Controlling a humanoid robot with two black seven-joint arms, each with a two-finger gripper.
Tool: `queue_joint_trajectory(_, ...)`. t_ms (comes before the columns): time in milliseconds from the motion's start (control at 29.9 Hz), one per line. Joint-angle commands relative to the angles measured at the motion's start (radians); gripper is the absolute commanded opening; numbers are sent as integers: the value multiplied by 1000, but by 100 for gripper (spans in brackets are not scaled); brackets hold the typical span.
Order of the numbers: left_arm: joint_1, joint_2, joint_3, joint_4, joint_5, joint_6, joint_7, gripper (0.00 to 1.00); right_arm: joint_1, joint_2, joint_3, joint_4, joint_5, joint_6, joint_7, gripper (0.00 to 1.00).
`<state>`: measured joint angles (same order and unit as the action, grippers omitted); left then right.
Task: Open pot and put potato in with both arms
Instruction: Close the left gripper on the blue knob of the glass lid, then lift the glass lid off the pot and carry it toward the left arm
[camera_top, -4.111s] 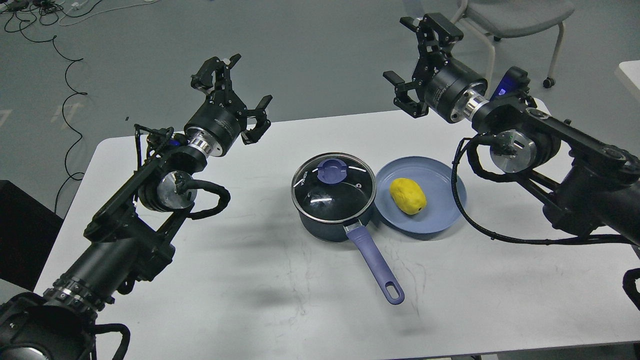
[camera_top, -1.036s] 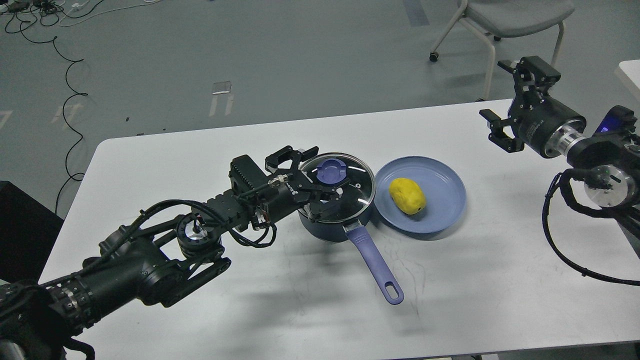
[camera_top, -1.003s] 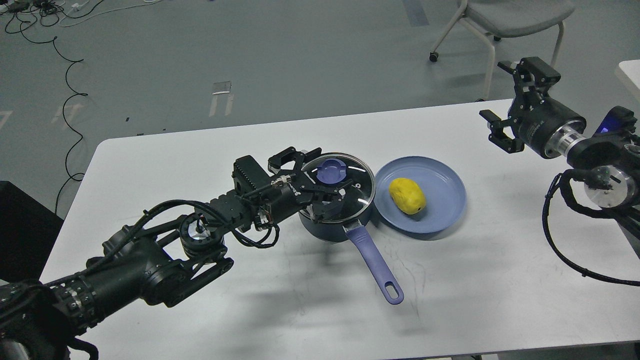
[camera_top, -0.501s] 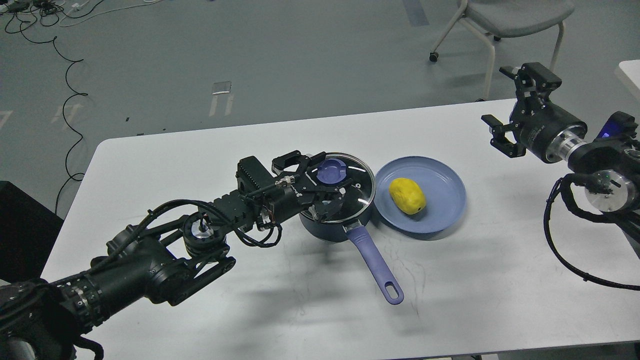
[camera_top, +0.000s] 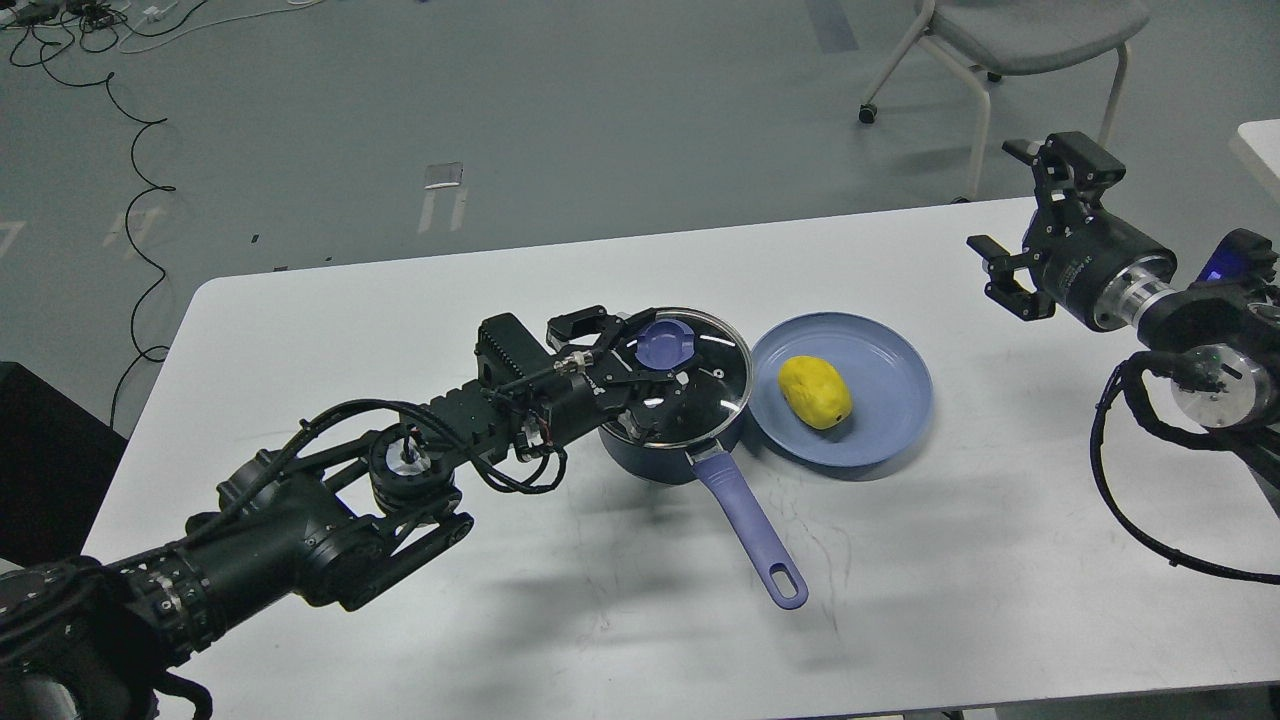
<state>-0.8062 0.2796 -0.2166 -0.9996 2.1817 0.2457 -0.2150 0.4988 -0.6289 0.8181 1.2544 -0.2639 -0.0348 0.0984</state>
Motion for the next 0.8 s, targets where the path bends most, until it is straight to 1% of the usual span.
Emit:
queue_joint_trajectory(0, -4, 0, 0, -1, 0, -2, 0, 57, 0, 2, -4, -10, 0, -2, 1, 100)
queue_joint_trajectory(267, -44, 7, 0, -10, -43, -2, -1, 57, 0, 3, -7, -12, 0, -5, 3, 100)
queue_joint_trajectory(368, -83, 32, 0, -66, -37, -3, 0, 57, 0, 6, -7, -12, 0, -5, 3, 100)
queue_joint_trajectory(401, -106, 59, 0, -94, -42, -9, 0, 57, 0, 6, -7, -12, 0, -5, 3, 100)
queue_joint_trajectory(501, -134, 116, 0, -111, -43, -26, 0, 57, 1, 6, -8, -12, -2, -5, 3, 100)
queue_joint_trajectory(635, -133, 231, 0, -111, -42, -23, 0, 57, 1, 3, -8, -12, -2, -4, 3, 100)
queue_joint_trajectory(735, -122, 318, 0, -117, -42, 3, 0, 55, 1, 2, -8, -12, -2, -4, 3, 100)
queue_joint_trajectory(769, -113, 357, 3, -116, -43, 26, -1, 54, 1, 0, -11, -18, -2, -5, 3, 100)
